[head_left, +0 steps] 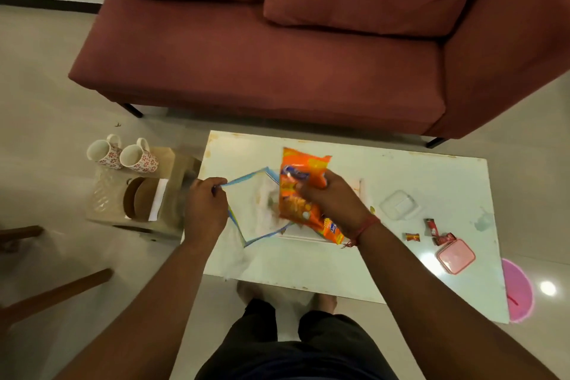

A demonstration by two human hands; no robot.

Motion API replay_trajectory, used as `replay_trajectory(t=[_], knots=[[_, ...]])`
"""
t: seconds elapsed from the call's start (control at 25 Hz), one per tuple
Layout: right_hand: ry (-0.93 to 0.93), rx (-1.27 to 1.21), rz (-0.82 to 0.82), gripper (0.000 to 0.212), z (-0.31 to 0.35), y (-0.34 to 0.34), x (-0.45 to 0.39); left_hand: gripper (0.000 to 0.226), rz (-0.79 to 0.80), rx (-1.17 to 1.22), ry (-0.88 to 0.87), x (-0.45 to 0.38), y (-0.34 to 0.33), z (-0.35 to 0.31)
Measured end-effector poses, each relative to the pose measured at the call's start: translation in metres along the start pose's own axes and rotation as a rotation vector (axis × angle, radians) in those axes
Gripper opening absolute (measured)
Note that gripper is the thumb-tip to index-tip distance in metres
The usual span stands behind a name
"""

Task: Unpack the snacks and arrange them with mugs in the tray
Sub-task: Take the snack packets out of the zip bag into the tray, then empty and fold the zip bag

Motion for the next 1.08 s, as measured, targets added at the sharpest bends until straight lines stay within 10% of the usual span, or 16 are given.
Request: replay_trajectory(t=[0.24,0.52,1.08], knots=[[-0.328,-0.691,-0.654,0.033,-0.072,0.035,-0.056,0.025,0.032,0.011,0.028,-0.016,0.002,0.032],[-0.508,-0.655,-0.67,0.017,-0.129,-0.005,-0.115,0.023,0.051,-0.031,-0.021,-0.054,0.015,0.066],[0.231,0.711,-0.302,0.038,-0.031,-0.079,-0.035,0.029,0.315,0.019,-0.327,-0.066,0.029,-0.016]])
Point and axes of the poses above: each hand's wrist, its own x-axis away from the middle knuckle, its own y-axis out of the back of the hand, z = x × y, the point moved 2 cm from there along -x, towards the middle knuckle, and after that the axes turned 13 degrees about -x, right-handed, at the moved point
